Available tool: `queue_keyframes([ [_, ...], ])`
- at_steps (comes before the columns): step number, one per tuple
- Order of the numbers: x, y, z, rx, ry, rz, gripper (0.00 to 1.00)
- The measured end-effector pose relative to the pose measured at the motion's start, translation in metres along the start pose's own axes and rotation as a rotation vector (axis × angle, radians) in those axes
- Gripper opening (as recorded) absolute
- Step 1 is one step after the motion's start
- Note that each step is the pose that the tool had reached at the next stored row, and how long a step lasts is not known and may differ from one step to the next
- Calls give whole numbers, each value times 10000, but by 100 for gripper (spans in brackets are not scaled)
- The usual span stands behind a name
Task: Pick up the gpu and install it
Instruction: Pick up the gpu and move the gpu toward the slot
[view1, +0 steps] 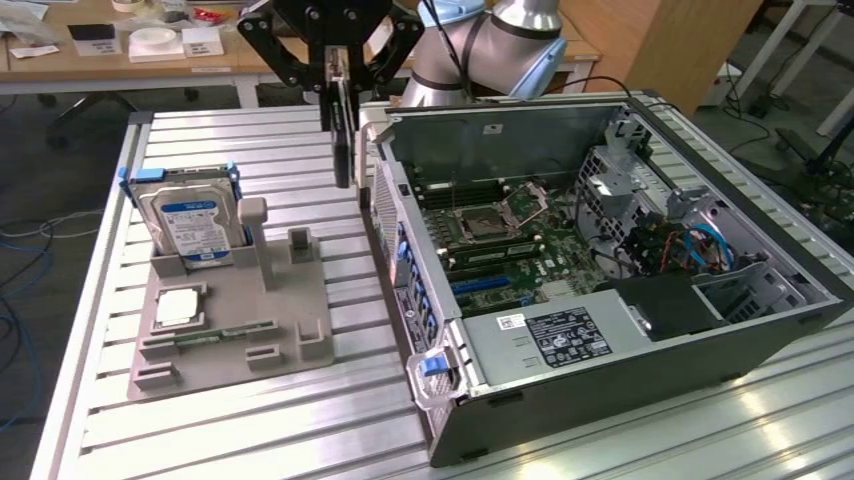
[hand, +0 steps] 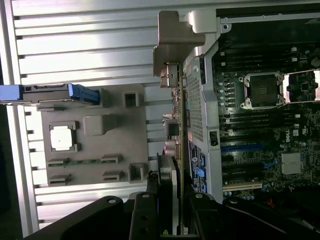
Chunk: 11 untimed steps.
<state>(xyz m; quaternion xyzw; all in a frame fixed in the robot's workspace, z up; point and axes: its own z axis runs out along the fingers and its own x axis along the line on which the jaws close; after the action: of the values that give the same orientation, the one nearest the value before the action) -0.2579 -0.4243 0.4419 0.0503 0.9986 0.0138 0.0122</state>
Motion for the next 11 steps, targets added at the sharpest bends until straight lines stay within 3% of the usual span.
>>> queue_keyframes([
  [11, -92, 9, 3, -1, -2, 1, 28],
])
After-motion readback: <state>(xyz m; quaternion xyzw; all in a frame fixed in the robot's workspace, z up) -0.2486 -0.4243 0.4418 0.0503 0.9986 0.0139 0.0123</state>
